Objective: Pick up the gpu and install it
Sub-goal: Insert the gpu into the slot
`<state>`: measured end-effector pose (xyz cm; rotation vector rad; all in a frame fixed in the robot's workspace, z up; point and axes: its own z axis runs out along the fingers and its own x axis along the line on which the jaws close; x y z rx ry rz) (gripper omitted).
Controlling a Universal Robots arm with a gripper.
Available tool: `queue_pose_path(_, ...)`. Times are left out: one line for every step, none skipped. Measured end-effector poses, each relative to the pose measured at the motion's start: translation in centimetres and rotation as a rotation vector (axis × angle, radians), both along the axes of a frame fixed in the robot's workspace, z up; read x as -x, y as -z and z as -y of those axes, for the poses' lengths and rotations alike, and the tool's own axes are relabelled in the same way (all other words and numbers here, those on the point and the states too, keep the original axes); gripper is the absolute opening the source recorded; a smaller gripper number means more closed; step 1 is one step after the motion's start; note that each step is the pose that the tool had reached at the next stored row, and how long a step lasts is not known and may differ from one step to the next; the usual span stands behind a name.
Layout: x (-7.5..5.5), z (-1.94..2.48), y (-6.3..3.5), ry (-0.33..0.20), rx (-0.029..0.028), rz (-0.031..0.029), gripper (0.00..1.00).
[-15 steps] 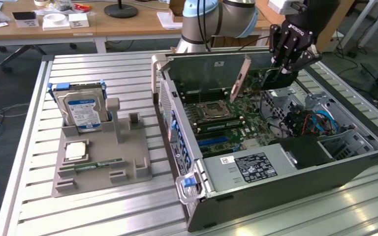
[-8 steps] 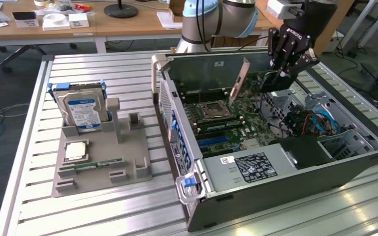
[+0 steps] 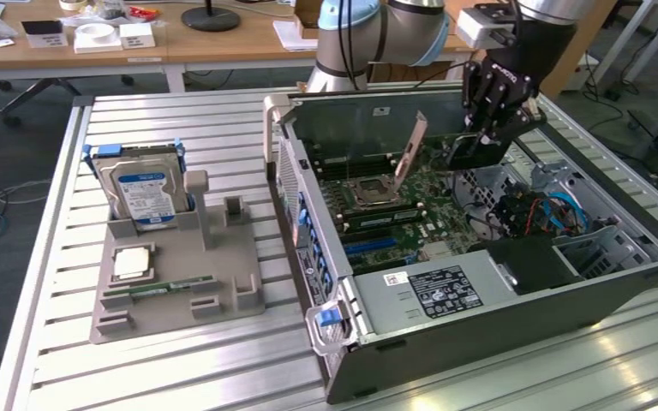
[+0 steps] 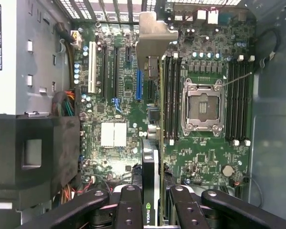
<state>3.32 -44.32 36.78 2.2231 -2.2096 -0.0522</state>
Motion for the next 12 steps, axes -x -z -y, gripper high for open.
queue_pose_path(0.1, 0.01, 0.16, 0.000, -0.0001, 0.0021, 0.27)
queue_pose_path(0.1, 0.03, 0.31, 0.001, -0.0001, 0.0044, 0.27)
queue_pose_path(0.2, 0.04, 0.45, 0.001, -0.0001, 0.0070, 0.27)
queue_pose_path(0.3, 0.06, 0.59, 0.001, -0.0001, 0.0097, 0.27)
queue_pose_path(0.3, 0.07, 0.75, 0.001, -0.0001, 0.0125, 0.27)
queue_pose_path(0.4, 0.09, 0.89, 0.002, -0.0001, 0.0152, 0.27)
queue_pose_path(0.4, 0.10, 1.03, 0.002, -0.0001, 0.0180, 0.27)
queue_pose_path(0.5, 0.11, 1.16, 0.002, -0.0002, 0.0212, 0.27)
queue_pose_path(0.7, 0.12, 1.28, 0.002, -0.0001, 0.0247, 0.27)
queue_pose_path(0.8, 0.11, 1.41, 0.002, -0.0001, 0.0278, 0.27)
queue_pose_path(0.8, 0.11, 1.47, 0.002, -0.0001, 0.0284, 0.27)
queue_pose_path(0.8, 0.12, 1.47, 0.002, 0.0002, 0.0283, 0.27)
